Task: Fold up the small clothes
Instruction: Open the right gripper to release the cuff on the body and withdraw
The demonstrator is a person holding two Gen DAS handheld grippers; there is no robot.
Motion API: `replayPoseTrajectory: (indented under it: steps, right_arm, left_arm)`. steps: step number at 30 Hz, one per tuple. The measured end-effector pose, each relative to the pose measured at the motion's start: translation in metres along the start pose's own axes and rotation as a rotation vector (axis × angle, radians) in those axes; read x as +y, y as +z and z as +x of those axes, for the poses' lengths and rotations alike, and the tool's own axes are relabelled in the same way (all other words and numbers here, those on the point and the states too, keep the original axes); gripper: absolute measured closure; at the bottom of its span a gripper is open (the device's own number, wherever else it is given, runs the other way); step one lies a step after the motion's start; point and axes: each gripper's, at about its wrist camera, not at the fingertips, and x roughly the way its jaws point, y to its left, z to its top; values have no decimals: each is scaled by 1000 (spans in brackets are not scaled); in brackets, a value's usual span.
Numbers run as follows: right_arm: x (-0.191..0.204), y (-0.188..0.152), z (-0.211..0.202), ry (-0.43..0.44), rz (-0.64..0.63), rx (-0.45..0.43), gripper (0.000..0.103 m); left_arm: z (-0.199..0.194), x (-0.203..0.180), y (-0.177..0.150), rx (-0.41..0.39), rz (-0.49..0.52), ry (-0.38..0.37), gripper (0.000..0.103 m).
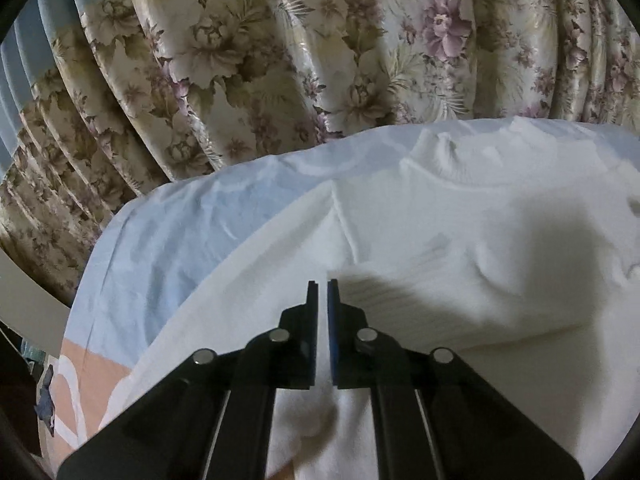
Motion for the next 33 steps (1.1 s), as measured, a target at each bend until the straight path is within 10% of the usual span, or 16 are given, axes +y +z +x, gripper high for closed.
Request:
replayPoseTrajectory:
  steps: [2,4,6,8,21,33]
  right_arm:
    - [-1,-5,-5,1,-2,-7,49]
    - [0,-10,-10,0,-5,-16,41]
    - [3,-18,-17,-3,-9,-23,34]
    - [6,-28,-29,-15,-10,-32,32]
    - [49,-154,-179,-56,1,-178,17]
    - [77,-232,-234,-20,-57,-178,16]
  left_arm:
    - [-10,1,-4,-12,-19,-18,97]
    - [-27,6,-13,-24,-54,-37,77]
    - [-43,12,-21,-60,-80,-26,29]
    - [-58,17,-30,-88,-94,-21,22]
    - [-156,69,-143,-89,-114,-33,22]
    - [-219,132,-258,-86,-250,4,21]
